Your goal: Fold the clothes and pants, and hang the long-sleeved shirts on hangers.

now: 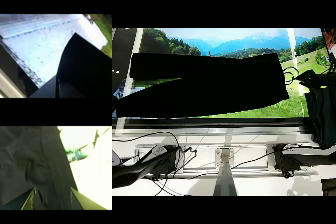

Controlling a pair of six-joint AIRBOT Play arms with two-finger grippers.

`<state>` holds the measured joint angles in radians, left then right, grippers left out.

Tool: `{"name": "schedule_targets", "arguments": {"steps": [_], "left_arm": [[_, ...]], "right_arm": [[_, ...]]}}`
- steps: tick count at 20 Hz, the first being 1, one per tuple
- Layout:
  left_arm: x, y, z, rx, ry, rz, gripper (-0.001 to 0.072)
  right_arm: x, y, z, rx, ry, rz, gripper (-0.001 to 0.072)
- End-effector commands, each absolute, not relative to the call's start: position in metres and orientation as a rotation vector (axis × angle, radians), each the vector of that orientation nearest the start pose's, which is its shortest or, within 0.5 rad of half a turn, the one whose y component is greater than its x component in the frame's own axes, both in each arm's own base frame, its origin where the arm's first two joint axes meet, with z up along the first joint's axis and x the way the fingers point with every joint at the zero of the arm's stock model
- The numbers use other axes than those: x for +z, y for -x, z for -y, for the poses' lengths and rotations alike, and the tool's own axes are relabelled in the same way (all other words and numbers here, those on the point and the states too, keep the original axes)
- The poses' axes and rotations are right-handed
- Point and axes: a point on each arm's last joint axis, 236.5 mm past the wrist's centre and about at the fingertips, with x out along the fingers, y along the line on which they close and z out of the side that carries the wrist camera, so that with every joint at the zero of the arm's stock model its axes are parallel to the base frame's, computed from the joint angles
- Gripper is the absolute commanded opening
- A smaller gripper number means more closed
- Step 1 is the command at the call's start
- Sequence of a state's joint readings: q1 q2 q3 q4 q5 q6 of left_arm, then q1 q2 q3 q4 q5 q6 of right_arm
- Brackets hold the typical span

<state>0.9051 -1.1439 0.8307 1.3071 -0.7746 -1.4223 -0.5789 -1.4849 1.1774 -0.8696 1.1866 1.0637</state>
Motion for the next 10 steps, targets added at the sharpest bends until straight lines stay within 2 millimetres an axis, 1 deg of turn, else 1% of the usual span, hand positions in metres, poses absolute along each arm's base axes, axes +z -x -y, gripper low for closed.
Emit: {"name": "schedule_targets", "arguments": {"steps": [1, 3, 6, 7, 8, 10], "left_arm": [[-0.037, -0.274, -0.263, 0.641, 0.661, -1.01, 0.0005], [-0.027, -0.294, -0.269, 0.614, 0.627, -0.994, 0.0006], [-0.001, -0.324, -0.279, 0.587, 0.57, -0.942, 0.0005], [0.005, -0.329, -0.281, 0.584, 0.561, -0.93, 0.0006], [0.006, -0.33, -0.281, 0.582, 0.558, -0.928, 0.0006], [0.003, -0.328, -0.278, 0.575, 0.567, -0.949, 0.0007]], "right_arm": [[-0.025, -0.445, 0.087, 0.086, -0.599, -1.032, 0.0499], [-0.041, -0.452, 0.08, 0.093, -0.613, -1.059, 0.0499], [-0.058, -0.458, 0.08, 0.106, -0.659, -1.105, 0.05], [-0.063, -0.46, 0.079, 0.11, -0.673, -1.122, 0.0501], [-0.069, -0.46, 0.077, 0.12, -0.682, -1.141, 0.0502], [-0.083, -0.458, 0.077, 0.124, -0.694, -1.172, 0.0516]]}}
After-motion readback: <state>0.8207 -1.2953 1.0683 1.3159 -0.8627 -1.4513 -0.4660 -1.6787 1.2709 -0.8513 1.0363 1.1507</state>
